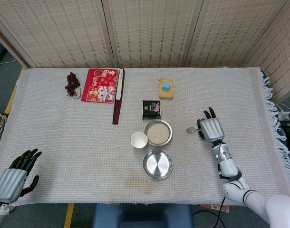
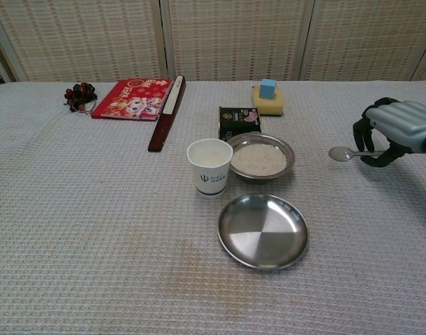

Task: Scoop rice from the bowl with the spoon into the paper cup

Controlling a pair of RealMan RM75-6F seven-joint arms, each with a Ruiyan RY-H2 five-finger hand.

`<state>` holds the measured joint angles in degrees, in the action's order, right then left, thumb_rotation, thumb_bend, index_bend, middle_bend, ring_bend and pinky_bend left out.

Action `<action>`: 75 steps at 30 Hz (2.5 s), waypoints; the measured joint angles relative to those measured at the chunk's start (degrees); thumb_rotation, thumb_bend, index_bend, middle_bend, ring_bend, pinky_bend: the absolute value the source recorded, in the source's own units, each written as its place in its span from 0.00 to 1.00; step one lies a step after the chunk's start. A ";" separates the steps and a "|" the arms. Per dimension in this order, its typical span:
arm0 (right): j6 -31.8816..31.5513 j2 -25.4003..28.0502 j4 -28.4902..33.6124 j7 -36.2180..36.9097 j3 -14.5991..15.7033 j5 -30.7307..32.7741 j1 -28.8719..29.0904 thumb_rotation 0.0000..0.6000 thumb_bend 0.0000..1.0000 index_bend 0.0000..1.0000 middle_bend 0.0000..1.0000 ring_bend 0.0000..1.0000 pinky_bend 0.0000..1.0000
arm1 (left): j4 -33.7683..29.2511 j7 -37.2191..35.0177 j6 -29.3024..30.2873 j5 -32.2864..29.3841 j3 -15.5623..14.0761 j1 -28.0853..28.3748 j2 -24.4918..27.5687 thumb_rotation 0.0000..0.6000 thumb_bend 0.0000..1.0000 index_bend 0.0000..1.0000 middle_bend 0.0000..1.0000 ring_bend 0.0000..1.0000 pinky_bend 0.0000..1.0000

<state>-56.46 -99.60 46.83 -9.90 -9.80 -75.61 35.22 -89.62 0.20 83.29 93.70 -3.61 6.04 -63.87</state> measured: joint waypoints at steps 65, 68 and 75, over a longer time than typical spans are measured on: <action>7.62 0.08 22.16 -51.50 -1.23 17.69 17.89 1.00 0.34 0.93 0.57 0.12 0.00 | 0.11 -3.18 0.92 1.62 -0.65 -0.13 1.42 1.00 0.49 0.00 0.00 0.00 0.15; 7.91 1.47 24.25 -49.81 -1.89 20.24 17.68 1.00 0.34 0.93 0.57 0.12 0.00 | 0.04 -3.07 0.96 1.68 -0.68 -0.16 1.40 1.00 0.49 0.00 0.00 0.00 0.15; 7.85 4.58 27.35 -45.07 -3.36 24.71 17.23 1.00 0.34 0.93 0.57 0.12 0.00 | 0.01 -2.92 0.91 1.54 -0.61 -0.15 1.35 1.00 0.49 0.00 0.00 0.00 0.15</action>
<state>-48.61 -95.02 74.18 -54.97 -13.15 -50.90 52.45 -89.61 -2.72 84.19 95.25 -4.22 5.88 -62.52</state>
